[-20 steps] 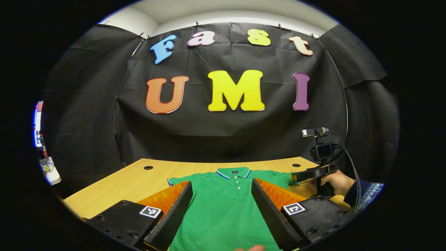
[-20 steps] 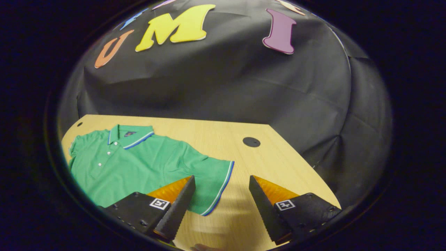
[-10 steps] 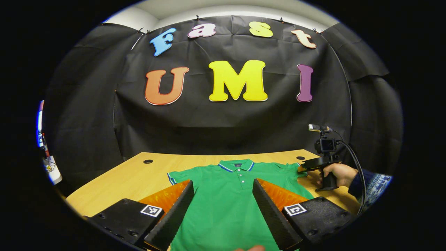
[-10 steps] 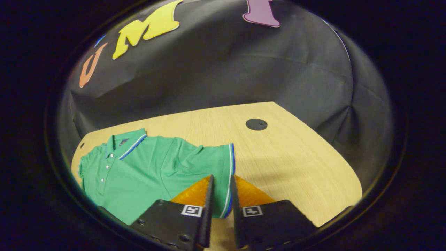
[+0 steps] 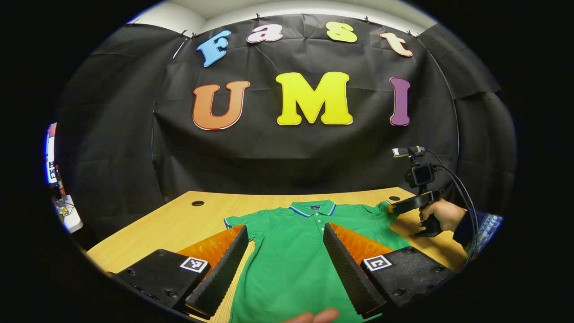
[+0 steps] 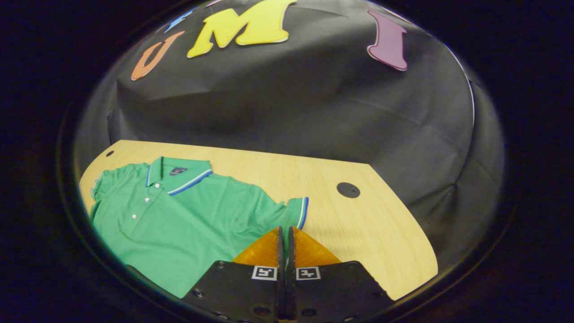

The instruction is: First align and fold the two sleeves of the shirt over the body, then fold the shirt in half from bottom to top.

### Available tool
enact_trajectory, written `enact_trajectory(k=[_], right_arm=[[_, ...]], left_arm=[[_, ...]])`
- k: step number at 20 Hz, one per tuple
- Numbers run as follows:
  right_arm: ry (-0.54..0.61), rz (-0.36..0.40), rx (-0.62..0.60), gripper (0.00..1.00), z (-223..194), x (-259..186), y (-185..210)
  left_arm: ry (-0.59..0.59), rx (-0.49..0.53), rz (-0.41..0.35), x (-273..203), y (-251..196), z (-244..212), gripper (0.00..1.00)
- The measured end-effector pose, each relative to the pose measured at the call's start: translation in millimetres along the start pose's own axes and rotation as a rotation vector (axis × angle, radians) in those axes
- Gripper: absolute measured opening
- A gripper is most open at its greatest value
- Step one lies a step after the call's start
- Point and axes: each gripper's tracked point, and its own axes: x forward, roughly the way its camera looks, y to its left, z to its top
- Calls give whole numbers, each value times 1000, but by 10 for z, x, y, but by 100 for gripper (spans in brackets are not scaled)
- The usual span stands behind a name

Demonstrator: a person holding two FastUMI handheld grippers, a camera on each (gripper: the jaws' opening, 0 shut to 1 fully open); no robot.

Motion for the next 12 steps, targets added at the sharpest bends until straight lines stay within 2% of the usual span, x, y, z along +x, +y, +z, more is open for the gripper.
enact_trajectory(k=[6, 9, 12], right_arm=[[-71, 53, -96, 1, 283, -272, 570], [-75, 125, -114, 5, 296, -391, 991], [-92, 189, -106, 59, 359, -588, 1320]], left_arm=[[-12, -21, 32, -36, 169, 81, 100], [-8, -34, 52, -33, 273, 89, 100], [-17, -46, 75, -63, 407, 138, 100]])
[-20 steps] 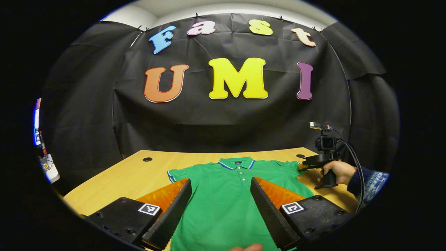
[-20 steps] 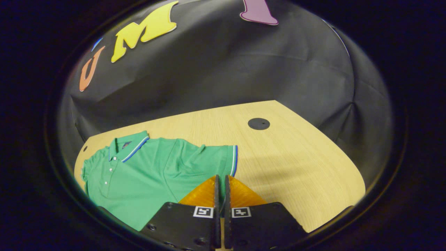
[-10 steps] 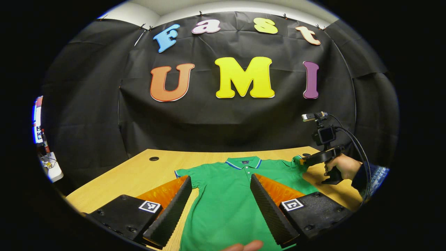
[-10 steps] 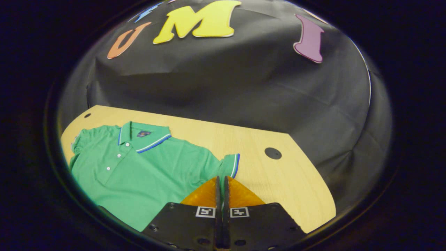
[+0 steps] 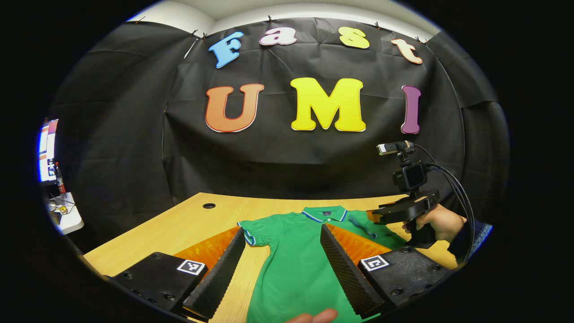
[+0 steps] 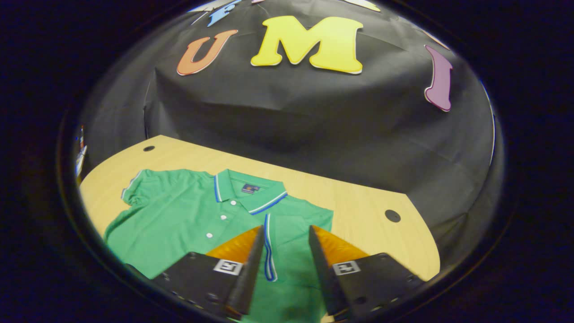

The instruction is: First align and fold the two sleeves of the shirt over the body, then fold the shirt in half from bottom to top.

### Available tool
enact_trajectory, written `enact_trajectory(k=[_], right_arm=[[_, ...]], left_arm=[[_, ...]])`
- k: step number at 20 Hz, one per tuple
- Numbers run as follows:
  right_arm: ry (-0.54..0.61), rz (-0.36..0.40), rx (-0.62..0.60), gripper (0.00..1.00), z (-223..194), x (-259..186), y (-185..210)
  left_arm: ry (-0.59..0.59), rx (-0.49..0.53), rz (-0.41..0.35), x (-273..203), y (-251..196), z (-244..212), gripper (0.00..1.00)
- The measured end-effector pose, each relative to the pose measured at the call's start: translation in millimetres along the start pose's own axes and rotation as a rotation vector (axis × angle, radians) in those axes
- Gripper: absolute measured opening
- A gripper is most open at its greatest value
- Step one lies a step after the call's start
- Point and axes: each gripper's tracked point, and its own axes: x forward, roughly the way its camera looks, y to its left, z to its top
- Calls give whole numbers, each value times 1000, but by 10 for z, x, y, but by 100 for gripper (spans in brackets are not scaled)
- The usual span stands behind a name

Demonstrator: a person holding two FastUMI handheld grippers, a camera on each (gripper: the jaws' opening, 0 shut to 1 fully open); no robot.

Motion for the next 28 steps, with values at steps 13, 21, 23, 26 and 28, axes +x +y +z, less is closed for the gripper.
enact_trajectory(k=[13, 21, 23, 26, 28], right_arm=[[-289, 1, 36, 96, 368, -1773, 87], [-397, 26, 11, 95, -258, -2870, 41], [-410, 28, -4, 94, -370, -2976, 9], [-405, 58, 12, 95, -516, -3088, 8], [-408, 79, 38, 95, -558, -3132, 2]], left_arm=[[3, -38, 84, 97, 404, 119, 100], [175, -68, 151, 1069, 622, -91, 100], [227, -90, 173, 1343, 724, -261, 100], [281, -95, 194, 1724, 853, -531, 100], [305, -74, 217, 1966, 971, -710, 100]])
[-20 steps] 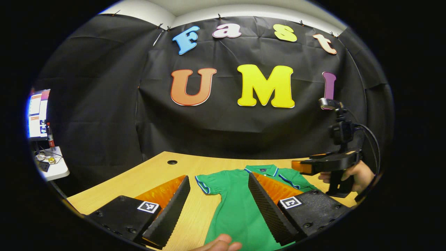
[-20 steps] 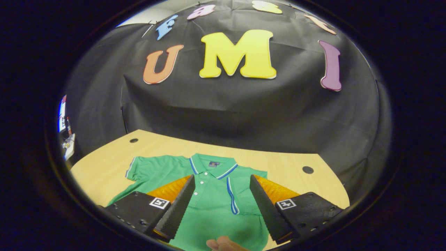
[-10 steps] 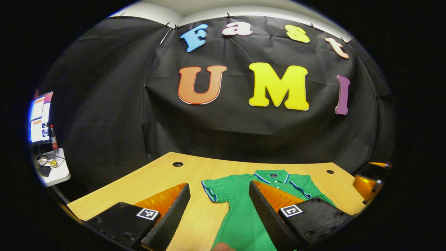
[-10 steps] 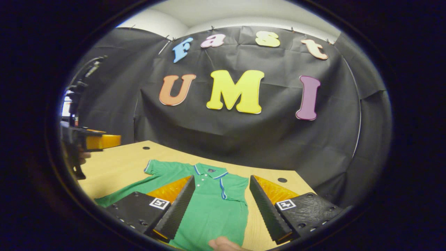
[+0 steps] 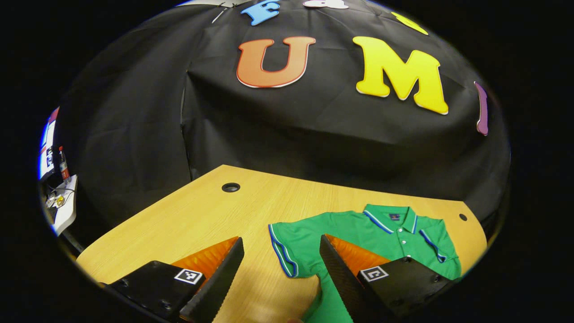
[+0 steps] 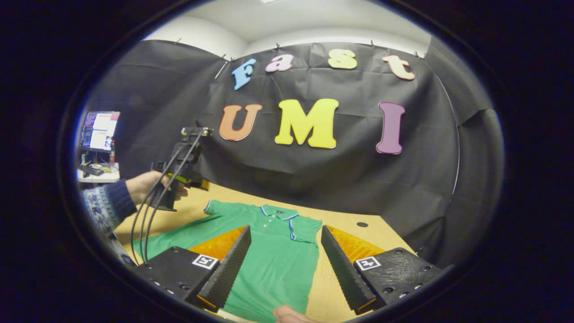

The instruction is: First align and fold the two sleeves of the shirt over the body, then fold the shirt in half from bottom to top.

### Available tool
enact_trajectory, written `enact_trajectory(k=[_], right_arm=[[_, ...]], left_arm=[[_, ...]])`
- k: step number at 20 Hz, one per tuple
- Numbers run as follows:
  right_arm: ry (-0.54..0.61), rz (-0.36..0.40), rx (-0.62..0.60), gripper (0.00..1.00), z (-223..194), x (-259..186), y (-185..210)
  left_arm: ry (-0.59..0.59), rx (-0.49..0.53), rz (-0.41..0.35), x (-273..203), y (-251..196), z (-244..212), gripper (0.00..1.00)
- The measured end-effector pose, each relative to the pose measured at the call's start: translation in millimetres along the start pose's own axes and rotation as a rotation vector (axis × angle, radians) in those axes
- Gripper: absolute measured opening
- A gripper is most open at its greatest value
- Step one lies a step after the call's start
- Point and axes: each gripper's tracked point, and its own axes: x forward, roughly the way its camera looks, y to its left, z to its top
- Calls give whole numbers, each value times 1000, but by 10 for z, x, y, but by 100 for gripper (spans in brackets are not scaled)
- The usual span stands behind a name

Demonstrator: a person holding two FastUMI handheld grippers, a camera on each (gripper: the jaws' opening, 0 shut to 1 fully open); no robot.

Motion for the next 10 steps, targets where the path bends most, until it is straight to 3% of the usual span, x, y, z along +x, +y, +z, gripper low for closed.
enact_trajectory(k=[6, 10], right_arm=[[11, 10, 2, 94, -154, -54, -91], [13, 0, 42, 96, -213, -49, -217]], left_arm=[[116, -83, -39, 591, -143, -317, 100], [141, -53, -54, 758, -214, -456, 88]])
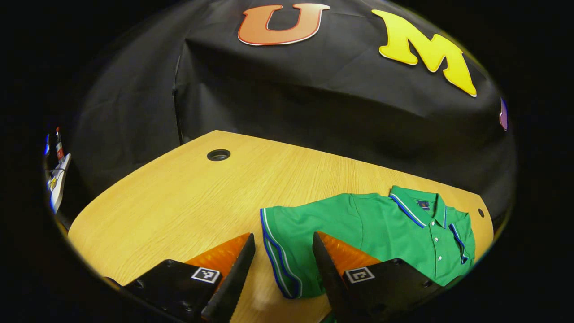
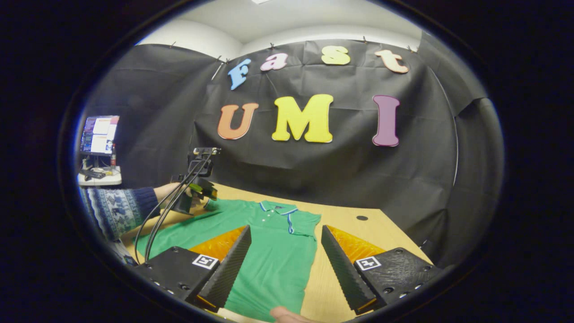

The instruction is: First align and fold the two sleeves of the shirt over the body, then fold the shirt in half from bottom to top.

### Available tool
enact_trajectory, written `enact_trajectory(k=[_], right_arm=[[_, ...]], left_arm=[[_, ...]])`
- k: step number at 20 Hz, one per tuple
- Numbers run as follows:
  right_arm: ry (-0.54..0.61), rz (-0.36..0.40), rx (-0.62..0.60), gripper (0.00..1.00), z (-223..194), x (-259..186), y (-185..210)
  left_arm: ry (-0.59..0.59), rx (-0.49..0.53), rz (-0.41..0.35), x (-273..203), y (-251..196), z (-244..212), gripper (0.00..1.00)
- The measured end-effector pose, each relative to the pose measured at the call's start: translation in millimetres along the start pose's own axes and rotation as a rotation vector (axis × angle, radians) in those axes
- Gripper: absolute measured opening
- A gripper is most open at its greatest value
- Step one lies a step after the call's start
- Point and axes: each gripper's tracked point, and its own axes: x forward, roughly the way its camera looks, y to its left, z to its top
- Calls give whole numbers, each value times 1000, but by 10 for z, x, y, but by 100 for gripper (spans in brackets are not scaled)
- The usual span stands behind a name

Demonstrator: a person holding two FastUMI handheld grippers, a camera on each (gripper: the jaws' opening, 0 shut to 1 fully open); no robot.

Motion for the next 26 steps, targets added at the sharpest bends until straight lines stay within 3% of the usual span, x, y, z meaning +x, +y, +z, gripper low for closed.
enact_trajectory(k=[1, 2, 4, 5, 7, 9, 12, 15, 19, 24, 26], right_arm=[[3, 3, 14, 96, -22, 2, -20], [5, 1, 25, 94, -32, 0, -52], [3, -21, 28, 96, -34, 11, -157], [0, -31, 24, 96, -43, 15, -202], [-2, -39, 29, 95, -70, 16, -249], [1, -38, 36, 96, -99, 21, -271], [5, -45, 31, 96, -120, 23, -310], [7, -50, 38, 95, -144, 43, -332], [10, -59, 42, 95, -183, 68, -352], [18, -76, 19, 96, -225, 90, -359], [19, -77, 23, 96, -236, 87, -368]], left_arm=[[21, -4, -4, 55, -15, -55, 77], [68, -12, 16, 77, 3, -165, 74], [37, 6, 51, 130, 61, -74, 62], [51, 8, 54, 138, 36, -92, 48], [49, 37, 48, 189, 8, -84, 28], [69, 120, 77, 194, 50, -90, 15], [69, 168, 114, 166, -11, -31, 9], [48, 162, 62, 107, -303, 39, 8], [29, 210, 52, -19, -646, 116, 8], [-33, 302, -35, -164, -1311, 152, 9], [-26, 310, -114, -233, -1617, 54, 24]])
